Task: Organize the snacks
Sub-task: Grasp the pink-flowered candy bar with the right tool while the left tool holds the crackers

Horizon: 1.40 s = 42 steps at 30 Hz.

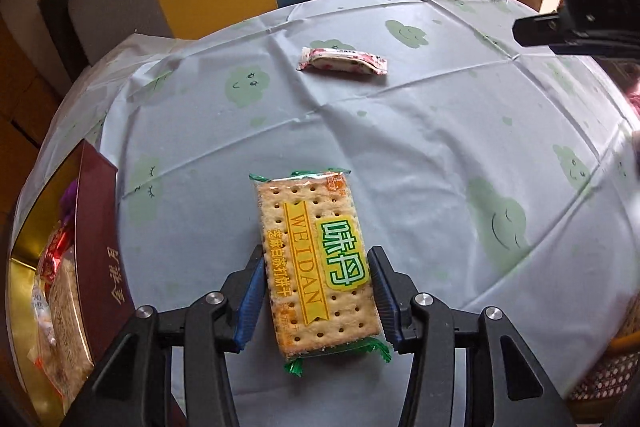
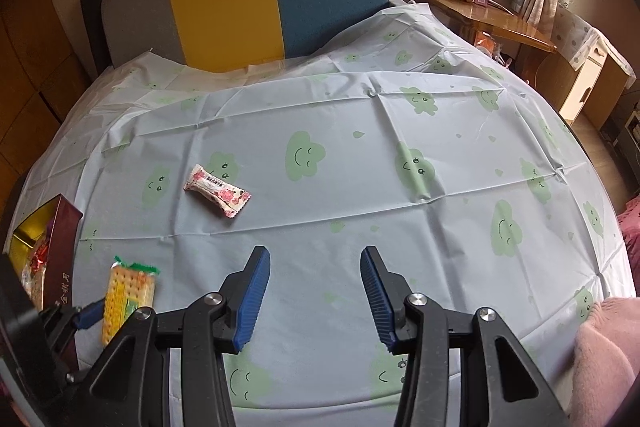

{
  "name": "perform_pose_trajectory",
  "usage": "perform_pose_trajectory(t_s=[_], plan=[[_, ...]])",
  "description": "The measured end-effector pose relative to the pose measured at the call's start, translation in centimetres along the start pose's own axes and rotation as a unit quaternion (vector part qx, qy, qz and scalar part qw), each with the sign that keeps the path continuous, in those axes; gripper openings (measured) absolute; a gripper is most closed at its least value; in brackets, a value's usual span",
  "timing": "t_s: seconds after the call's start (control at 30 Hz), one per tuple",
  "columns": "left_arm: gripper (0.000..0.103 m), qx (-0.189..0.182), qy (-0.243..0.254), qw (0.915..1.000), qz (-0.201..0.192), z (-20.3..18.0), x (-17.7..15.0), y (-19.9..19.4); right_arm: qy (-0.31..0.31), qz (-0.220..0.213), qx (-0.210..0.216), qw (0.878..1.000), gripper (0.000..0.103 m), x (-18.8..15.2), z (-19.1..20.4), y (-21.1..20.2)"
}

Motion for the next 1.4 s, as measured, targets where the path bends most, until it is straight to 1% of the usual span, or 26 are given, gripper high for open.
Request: perform_pose_trajectory(t_s=[0.07, 0.17, 0.2, 0.23, 0.37, 0.5, 0.6, 0.77, 0.93, 1.07, 1.2, 1.3, 1.4], plan=[[0.051, 0.002, -0.008, 0.9999, -0.010, 0.2, -0.7, -0.1, -0.001, 0.001, -0.005, 1.000, 0.048, -0.1, -0.1, 0.1], [0.054, -0.012, -0.047, 0.9988, -0.008, 0.9, -1.2, 0.0, -0.011, 0.004, -0.013, 1.000, 0.048, -0.2, 0.0, 0.3], [0.054, -0.016, -0.051, 0.9985, -0.009, 1.0, -1.1, 0.2, -0.013, 0.005, -0.014, 1.000, 0.048, -0.3, 0.0, 0.4], [0.054, -0.017, -0.051, 0.9985, -0.013, 0.8, -0.8, 0.7, -0.015, 0.007, -0.016, 1.000, 0.048, -0.3, 0.0, 0.5], [0.055, -0.014, -0.042, 0.9985, -0.032, 0.4, -1.1, 0.4, -0.014, 0.008, -0.017, 1.000, 0.048, -0.4, 0.0, 0.6], [0.054, -0.016, -0.046, 0.9974, -0.053, 0.3, -1.1, 0.1, -0.022, 0.011, -0.013, 1.000, 0.048, -0.6, 0.4, 0.9], [0.054, -0.019, -0.048, 0.9966, -0.065, 0.4, -1.0, 0.1, -0.024, 0.018, 0.005, 1.000, 0.048, -0.9, 1.1, 1.0], [0.054, -0.028, -0.051, 0.9953, -0.077, 0.5, -1.1, 0.0, -0.034, 0.044, 0.055, 0.997, 0.048, -1.8, 3.1, 1.4], [0.054, -0.033, -0.056, 0.9944, -0.083, 0.6, -1.1, 0.0, -0.082, 0.055, 0.083, 0.992, 0.048, -1.0, 5.9, 2.2], [0.054, -0.037, -0.061, 0.9941, -0.081, 0.6, -1.1, 0.0, -0.112, 0.056, 0.092, 0.988, 0.048, 0.5, 7.7, 4.3], [0.054, -0.041, -0.066, 0.9936, -0.082, 0.7, -1.1, 0.0, -0.156, 0.053, 0.095, 0.982, 0.048, 2.0, 9.8, 6.7], [0.054, -0.040, -0.063, 0.9935, -0.085, 0.7, -1.2, 0.0, -0.204, 0.046, 0.082, 0.975, 0.048, 2.6, 11.4, 8.5], [0.054, -0.044, -0.068, 0.9932, -0.083, 0.8, -1.1, 0.0, -0.232, 0.049, 0.075, 0.969, 0.048, 3.1, 12.4, 10.5]])
Point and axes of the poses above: each gripper's, at about its wrist camera, not at the fingertips, and y roughly the way its jaws point, z to its left, x to its top, the point moved 6 cm from there along y, roughly the way its jaws point, and after that the axes turned 7 degrees about -z, right-handed, at the moved point
